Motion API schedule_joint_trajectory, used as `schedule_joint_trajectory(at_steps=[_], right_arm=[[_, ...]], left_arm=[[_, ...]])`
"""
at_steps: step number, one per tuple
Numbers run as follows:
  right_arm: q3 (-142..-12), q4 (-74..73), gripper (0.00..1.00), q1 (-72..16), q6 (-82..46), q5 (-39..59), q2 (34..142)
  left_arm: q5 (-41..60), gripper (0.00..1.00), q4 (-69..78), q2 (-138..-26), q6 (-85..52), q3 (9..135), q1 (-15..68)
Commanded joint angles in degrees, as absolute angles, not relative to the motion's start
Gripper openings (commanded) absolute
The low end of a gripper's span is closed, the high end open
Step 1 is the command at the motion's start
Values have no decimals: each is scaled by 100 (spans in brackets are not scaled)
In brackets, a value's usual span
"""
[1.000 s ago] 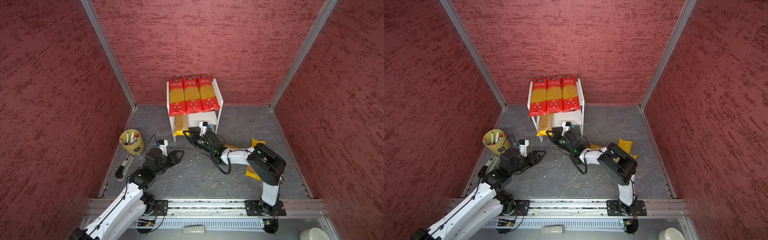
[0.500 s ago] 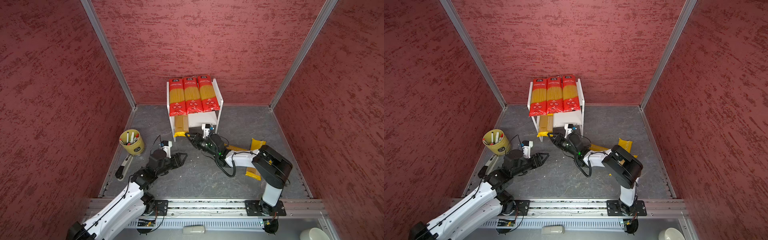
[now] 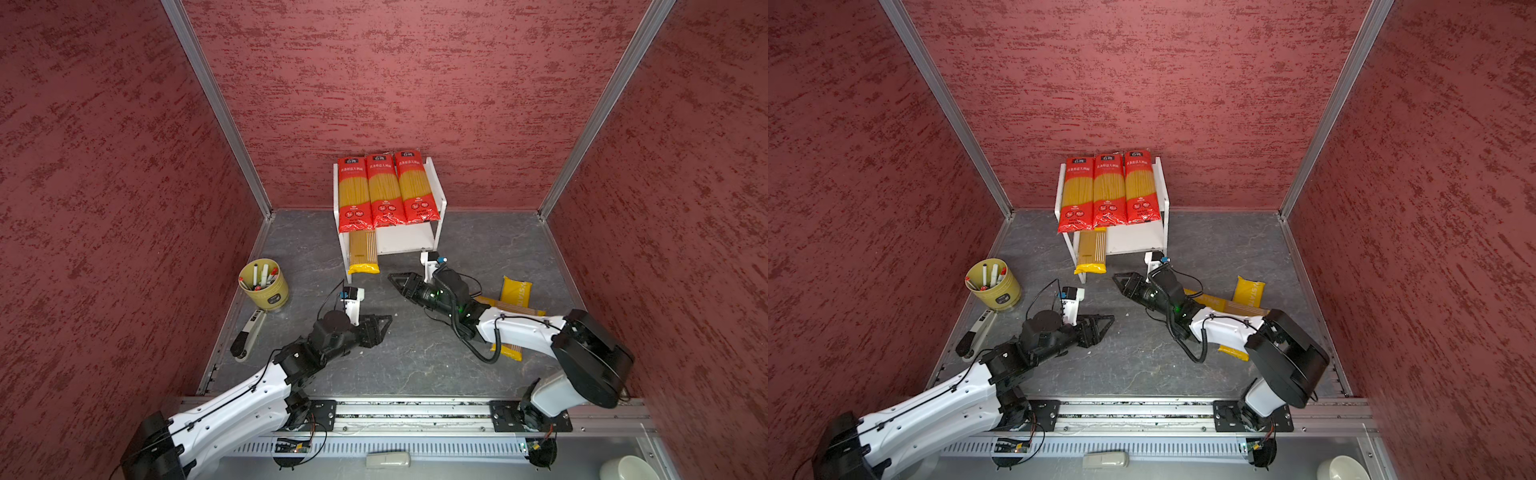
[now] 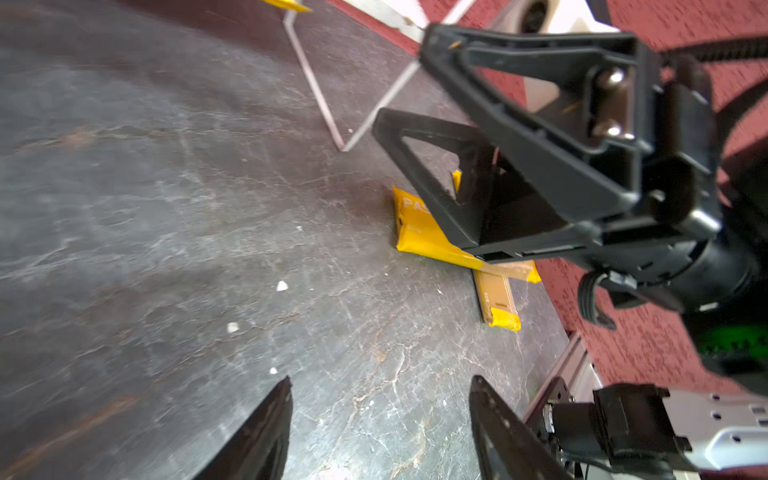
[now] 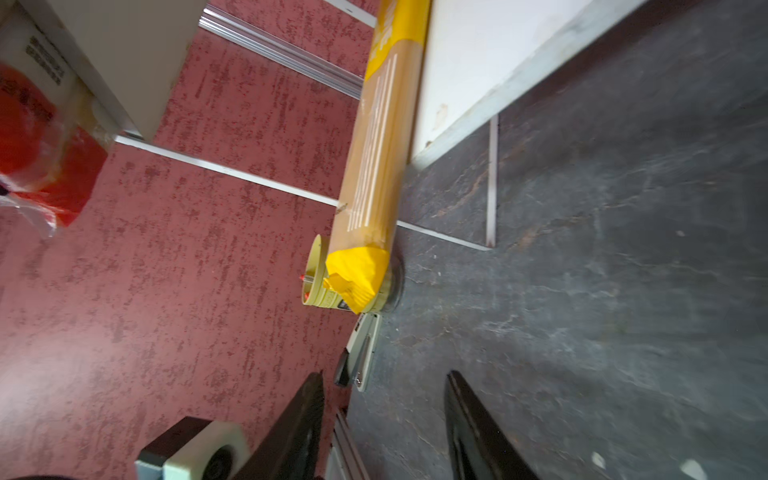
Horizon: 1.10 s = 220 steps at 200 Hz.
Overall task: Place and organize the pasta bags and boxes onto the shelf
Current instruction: 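Open the right gripper and draw it back from the shelf, then grasp the crossed yellow PASTATIME bags on the table with the right gripper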
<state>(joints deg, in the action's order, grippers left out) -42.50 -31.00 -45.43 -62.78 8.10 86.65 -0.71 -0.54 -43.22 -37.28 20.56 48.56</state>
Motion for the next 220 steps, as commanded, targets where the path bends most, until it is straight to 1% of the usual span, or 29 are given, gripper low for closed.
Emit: schedule_joint_trajectory(at_steps=[1, 14, 40, 78, 96, 108, 118, 133, 158, 182, 220], right_arm=[[-4080, -1365, 49, -4463, -5671, 457, 8160], [-3909, -851, 49, -4355, -5576, 347, 7895], [-3741, 84, 51, -3935, -5412, 425, 7544], [-3826, 1534, 59, -3347, -4945, -235, 7142], [-4008, 2280, 65, -2955, -4763, -786, 6981], [-4051, 2590, 74, -2713, -4678, -1204, 6834], [-4060, 2735, 79, -2507, -4609, -1453, 6733], [-4071, 2875, 83, -2166, -4572, -1733, 6663], [-4117, 3141, 85, -1541, -4755, -2117, 6585], [-4000, 3023, 86, -1039, -4876, -2228, 6352], [-3745, 2975, 86, -376, -5147, -2217, 6302]], left_arm=[[-449, 67, 738, -4533, -3316, 2002, 5166], [-634, 68, 1074, -4710, -3174, 1966, 5453], [-1006, 68, 1659, -5118, -2700, 1998, 5973], [-1166, 69, 1544, -5817, -2385, 2372, 6261], [-1239, 69, 1537, -6020, -2395, 2463, 6357], [-1270, 69, 1571, -6135, -2440, 2478, 6388], [-1306, 69, 1556, -6231, -2508, 2506, 6390], [-1405, 69, 1446, -6355, -2588, 2578, 6390], [-1458, 70, 1210, -6443, -2637, 2687, 6370], [-1451, 70, 1109, -6378, -2797, 2649, 6292], [-1287, 70, 1110, -6260, -3101, 2508, 6033]])
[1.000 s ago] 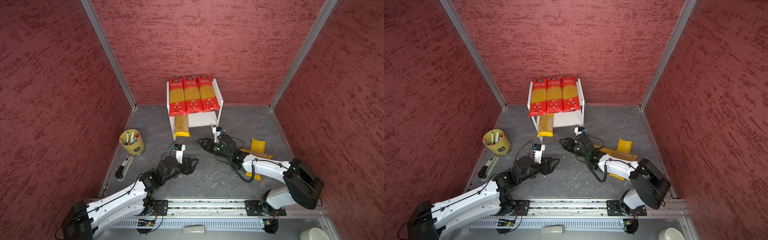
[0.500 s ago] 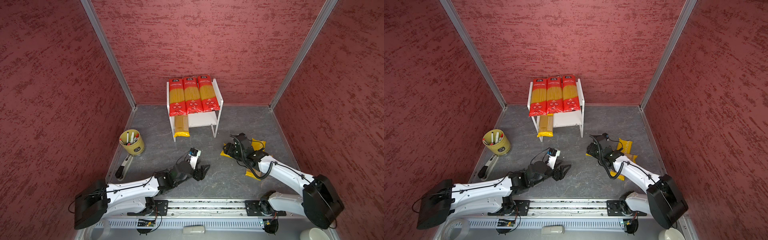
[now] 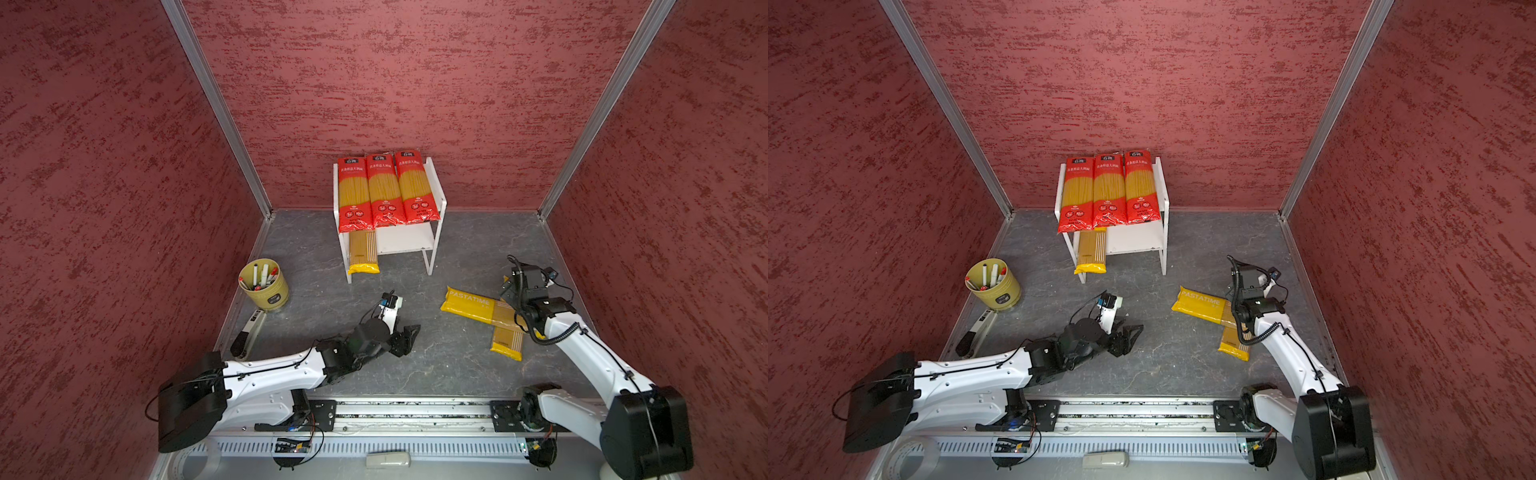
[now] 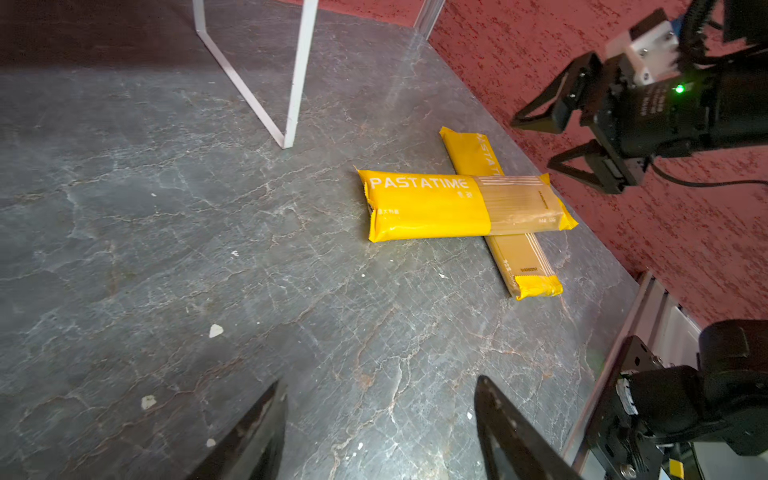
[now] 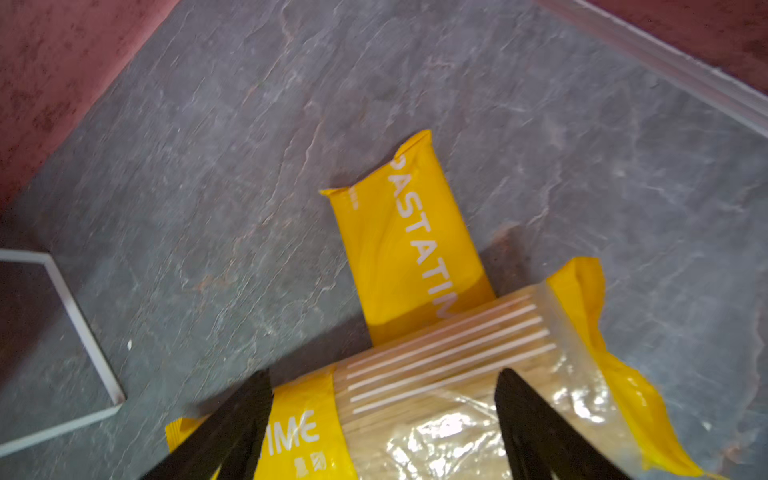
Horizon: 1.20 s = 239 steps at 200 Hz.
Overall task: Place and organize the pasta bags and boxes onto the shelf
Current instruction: 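Grasp the crossed yellow PASTATIME bags on the table with the right gripper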
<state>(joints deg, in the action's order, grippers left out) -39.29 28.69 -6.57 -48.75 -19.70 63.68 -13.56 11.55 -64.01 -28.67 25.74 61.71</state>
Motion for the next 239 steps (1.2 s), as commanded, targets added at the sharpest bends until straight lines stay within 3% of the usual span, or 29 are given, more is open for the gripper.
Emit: schedule_joint_trajectory(at_steps=[1, 59, 119, 161, 239], right_arm=[[-3736, 2964, 86, -373, -5144, -2216, 6302], [-3353, 2618, 86, 21, -5135, -1749, 6438], [-3015, 2173, 74, -222, -4935, -713, 6642], [-3135, 2244, 74, -928, -4951, -905, 6706], [-4165, 2680, 75, -1139, -4464, -1954, 6978]], left_arm=[[-1285, 70, 1109, -6259, -3111, 2506, 6027], [-1104, 70, 1004, -6153, -3199, 2430, 5818], [-956, 70, 1128, -6225, -3269, 2391, 5705], [-823, 70, 1169, -6469, -3270, 2525, 5682], [-841, 70, 870, -6451, -3365, 2627, 5678]])
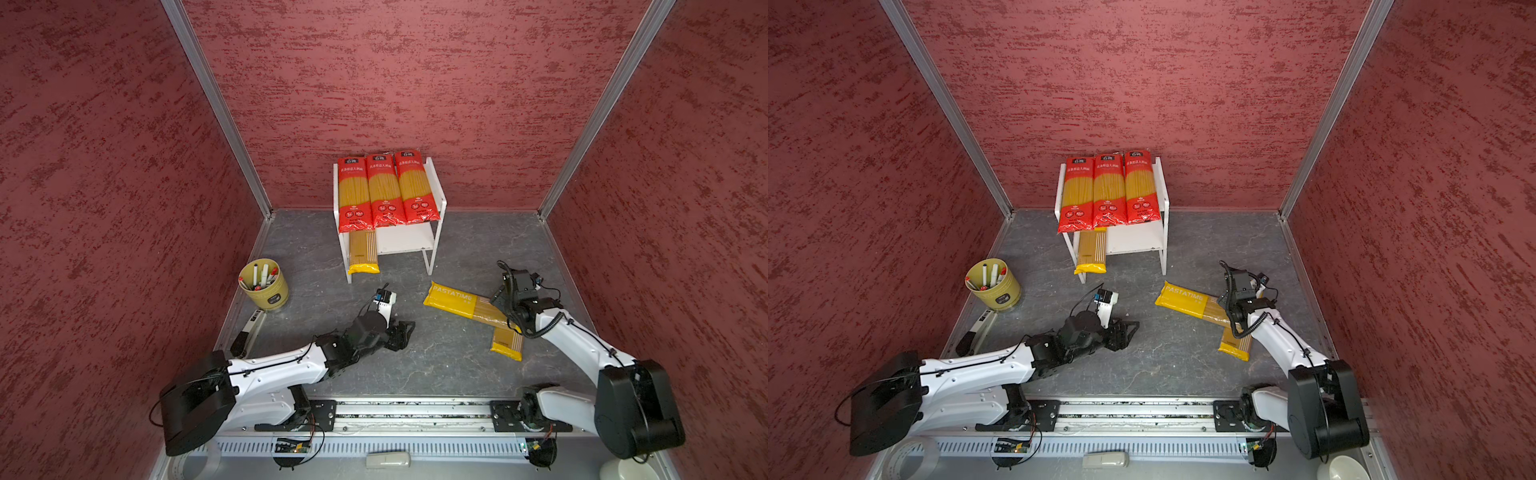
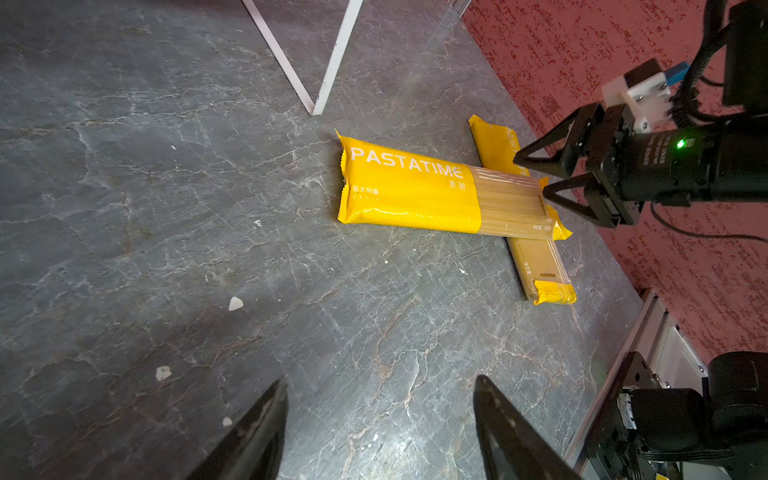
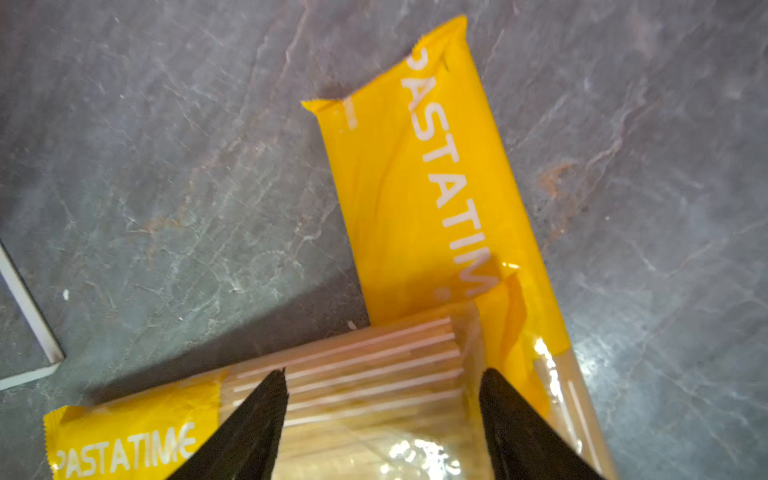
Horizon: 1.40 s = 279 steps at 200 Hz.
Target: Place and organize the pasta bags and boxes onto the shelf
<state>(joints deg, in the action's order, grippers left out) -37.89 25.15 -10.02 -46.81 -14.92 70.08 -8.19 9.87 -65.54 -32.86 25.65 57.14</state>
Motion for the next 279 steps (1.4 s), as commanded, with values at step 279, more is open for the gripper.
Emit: schedule_joint_trajectory(at_steps=[279], right_arm=[[-4003, 1087, 58, -3468, -5199, 669, 8374]], left_arm=[[-371, 69, 882, -6799, -3240, 2759, 5334]])
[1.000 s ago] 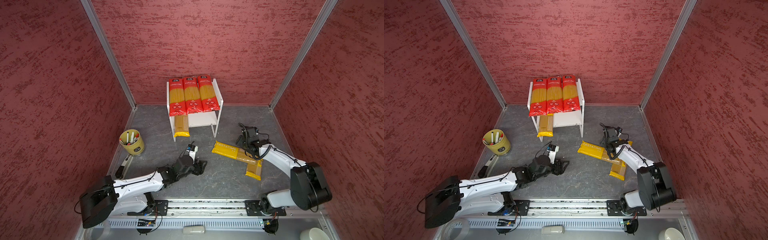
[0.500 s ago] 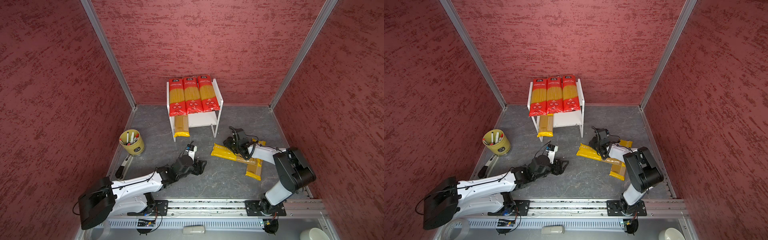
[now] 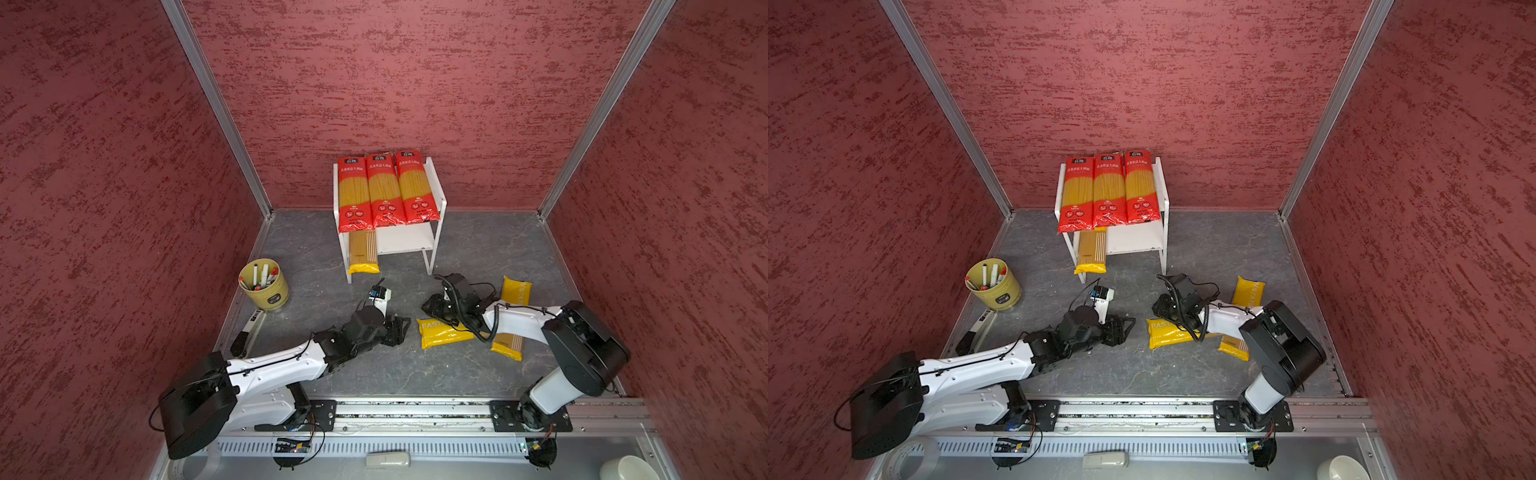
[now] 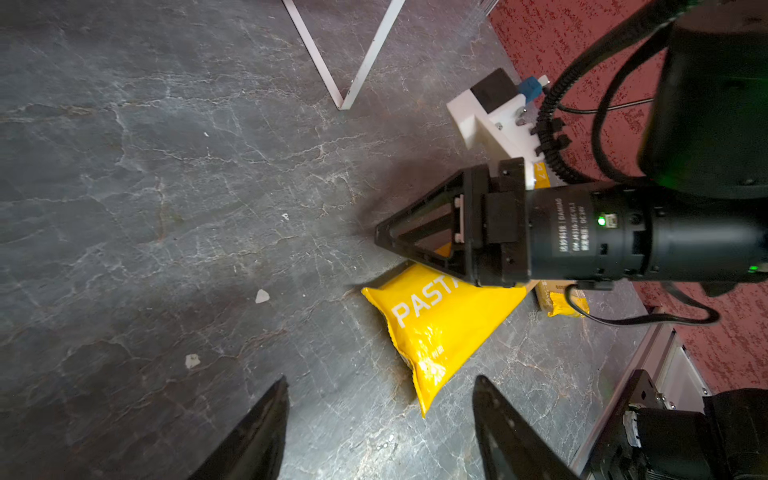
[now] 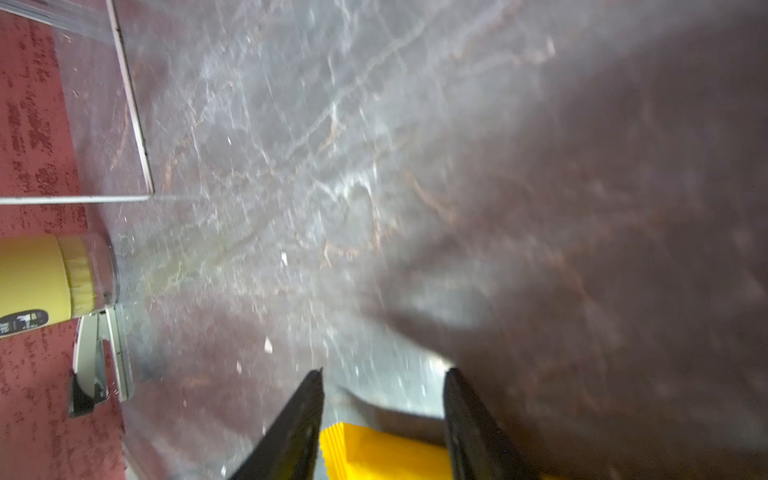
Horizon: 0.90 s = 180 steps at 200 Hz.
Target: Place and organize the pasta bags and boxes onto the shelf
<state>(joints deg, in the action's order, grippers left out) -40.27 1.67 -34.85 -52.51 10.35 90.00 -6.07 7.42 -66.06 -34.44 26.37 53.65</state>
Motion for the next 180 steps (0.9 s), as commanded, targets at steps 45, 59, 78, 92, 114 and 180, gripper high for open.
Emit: schedule_joint_trajectory(at_steps=[45, 59, 78, 92, 114, 180], right_arm=[[-3543, 2056, 69, -3349, -5501, 147, 7383], [-3266, 2291, 73, -3332, -5692, 133, 7018], [-2935, 2605, 77, -3327, -5964, 186, 6548], [-2733, 2815, 80, -3330, -6134, 119, 6146], [-2463, 2852, 81, -3327, -6369, 179, 5803], [-2333, 2594, 85, -3147, -6533, 272, 5821]], left_arm=[[-281, 69, 1167, -7631, -3170, 3184, 5645], [-246, 70, 1255, -7861, -3164, 3299, 5686], [-140, 70, 1384, -8135, -3119, 3408, 5703], [-94, 70, 1387, -8296, -3046, 3501, 5695], [29, 70, 1401, -8517, -2982, 3633, 5677], [420, 70, 1619, -9101, -2926, 3889, 5607]])
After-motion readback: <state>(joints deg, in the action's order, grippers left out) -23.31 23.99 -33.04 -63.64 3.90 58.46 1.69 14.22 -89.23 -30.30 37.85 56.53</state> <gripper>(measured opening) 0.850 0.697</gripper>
